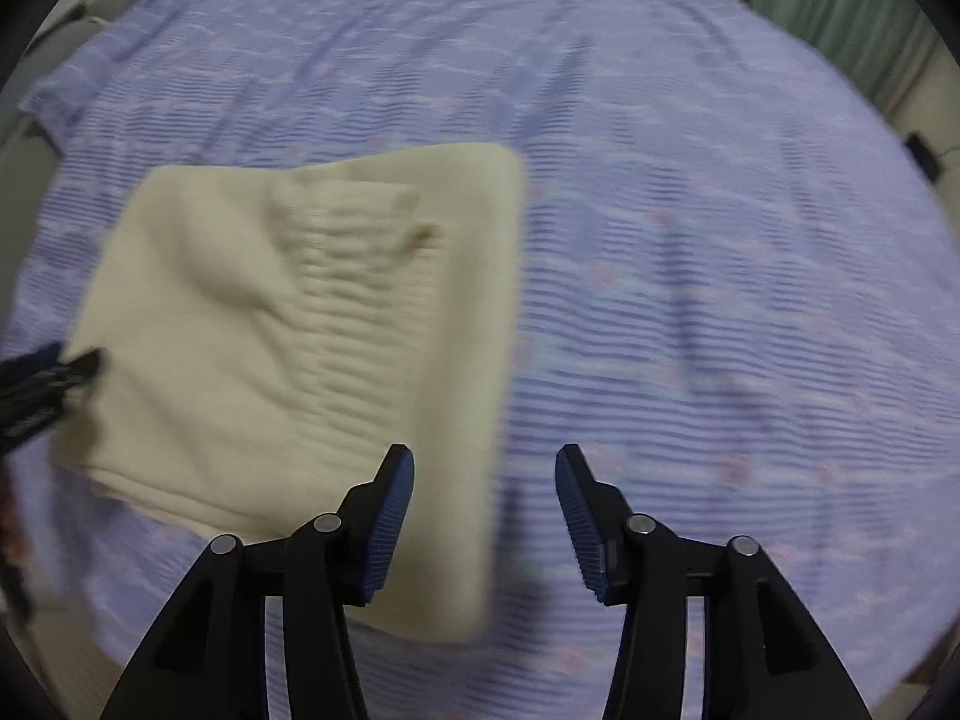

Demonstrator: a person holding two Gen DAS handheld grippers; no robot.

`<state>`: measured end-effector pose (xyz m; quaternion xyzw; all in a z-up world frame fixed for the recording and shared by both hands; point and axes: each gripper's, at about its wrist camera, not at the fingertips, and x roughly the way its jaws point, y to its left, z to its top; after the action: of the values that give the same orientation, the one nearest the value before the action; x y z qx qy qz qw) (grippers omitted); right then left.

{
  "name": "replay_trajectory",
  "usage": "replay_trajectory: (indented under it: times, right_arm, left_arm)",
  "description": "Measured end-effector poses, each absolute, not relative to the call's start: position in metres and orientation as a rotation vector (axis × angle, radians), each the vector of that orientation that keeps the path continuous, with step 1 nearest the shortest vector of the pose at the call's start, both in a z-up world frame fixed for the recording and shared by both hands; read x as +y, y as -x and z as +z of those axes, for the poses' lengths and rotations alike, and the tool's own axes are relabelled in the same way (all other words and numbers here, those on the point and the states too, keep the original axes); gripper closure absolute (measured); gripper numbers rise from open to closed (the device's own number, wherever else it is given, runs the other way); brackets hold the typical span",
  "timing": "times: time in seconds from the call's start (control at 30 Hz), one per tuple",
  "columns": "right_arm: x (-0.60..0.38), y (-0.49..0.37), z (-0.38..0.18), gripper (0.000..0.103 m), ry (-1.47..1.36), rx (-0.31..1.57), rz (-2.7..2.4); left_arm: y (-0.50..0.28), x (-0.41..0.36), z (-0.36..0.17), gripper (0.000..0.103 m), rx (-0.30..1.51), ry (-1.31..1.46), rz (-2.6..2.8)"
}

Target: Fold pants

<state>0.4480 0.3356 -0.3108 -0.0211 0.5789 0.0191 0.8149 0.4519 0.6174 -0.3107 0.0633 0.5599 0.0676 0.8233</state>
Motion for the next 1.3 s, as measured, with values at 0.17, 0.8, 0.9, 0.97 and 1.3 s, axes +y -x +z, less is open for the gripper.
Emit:
replay_trajectory:
  times: [0.17,0.8,0.9,0.97,1.3]
  right_arm:
    - [0.298,-0.413,-0.272,0.030,0.050,1.166,0.032]
    - [0.147,-0.234,-0.073,0.013,0.018,0.862,0.156]
    - [0.124,-0.205,-0.045,0.013,0.024,0.811,0.160]
    - [0.109,-0.187,-0.031,0.013,0.026,0.784,0.152]
    - [0.036,-0.104,0.008,0.013,-0.030,0.723,0.123]
  left_arm:
    - [-0.399,0.587,-0.259,0.022,1.087,-0.205,0.161]
    - [-0.193,0.391,-0.037,0.000,0.758,-0.082,0.067]
    - [-0.165,0.351,-0.015,0.000,0.724,-0.089,0.021]
    - [-0.149,0.329,-0.006,0.000,0.707,-0.092,-0.001]
    - [-0.095,0.253,0.024,0.000,0.672,-0.056,-0.080]
